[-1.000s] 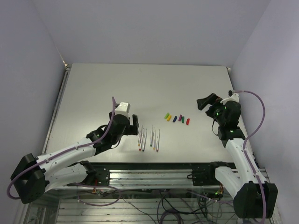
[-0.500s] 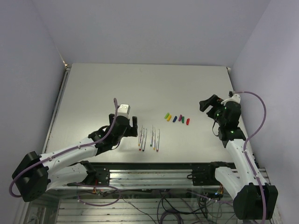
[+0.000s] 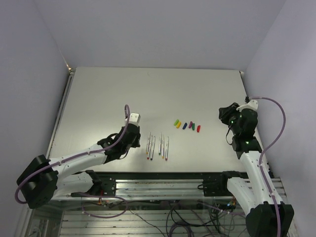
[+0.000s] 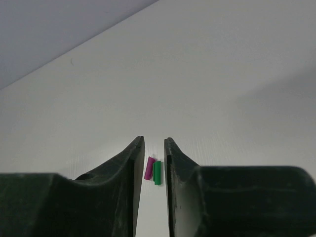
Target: Insert the pens into the pen caps
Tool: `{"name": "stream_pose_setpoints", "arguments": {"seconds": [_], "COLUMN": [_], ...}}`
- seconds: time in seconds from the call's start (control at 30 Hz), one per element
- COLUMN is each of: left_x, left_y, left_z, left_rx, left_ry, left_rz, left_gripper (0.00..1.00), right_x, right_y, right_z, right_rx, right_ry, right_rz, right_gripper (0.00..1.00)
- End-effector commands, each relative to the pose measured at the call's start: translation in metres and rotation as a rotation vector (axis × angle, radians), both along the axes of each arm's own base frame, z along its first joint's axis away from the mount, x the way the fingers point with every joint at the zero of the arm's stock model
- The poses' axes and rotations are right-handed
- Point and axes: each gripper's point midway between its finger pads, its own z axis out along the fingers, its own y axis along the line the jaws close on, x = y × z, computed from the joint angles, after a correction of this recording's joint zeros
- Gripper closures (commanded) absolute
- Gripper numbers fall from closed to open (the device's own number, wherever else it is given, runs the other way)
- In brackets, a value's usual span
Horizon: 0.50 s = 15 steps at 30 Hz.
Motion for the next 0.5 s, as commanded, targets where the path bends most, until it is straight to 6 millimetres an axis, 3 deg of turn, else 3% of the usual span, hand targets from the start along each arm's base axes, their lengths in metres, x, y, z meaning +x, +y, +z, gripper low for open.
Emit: {"name": "stream_pose_setpoints", "arguments": {"seconds": [0.0,0.1,0.23,0.37,0.4,0.47], "left_x": [-0.001,-0.002,-0.003,-0.004,-0.004,-0.003], "left_y": [-0.016,-0.02,-0.025,-0.026,-0.026,-0.027], "left_z": [-0.005,-0.011,-0.017,-0.019,-0.019,-0.018], "left_rx": [-0.039,-0.012,0.022,0.043,0.044,0.041], "left_ry": [0.025,0.046,0.06,0.062,0.062,0.06], "left_rz": [-0.042,-0.056,-0.071,-0.073,-0.072,-0.071], "left_gripper": [0.63,0.52,0.47,0.38,0.37,0.34], "right_x": [-0.003,-0.005,-0.009,-0.014,-0.015,-0.018], "right_y": [-0.003,0.004,0.026,0.039,0.038,0.037], "right_z": [0.007,0.015,0.025,0.038,0.04,0.045], "right_rx": [-0.031,-0.029,-0.013,0.005,0.005,0.005], "right_ry": [-0.035,-0.063,-0.092,-0.11,-0.116,-0.129], "right_rz": [-0.008,0.035,0.165,0.237,0.233,0.228], "right_gripper": [0.81,0.86,0.79,0.4,0.36,0.39]}}
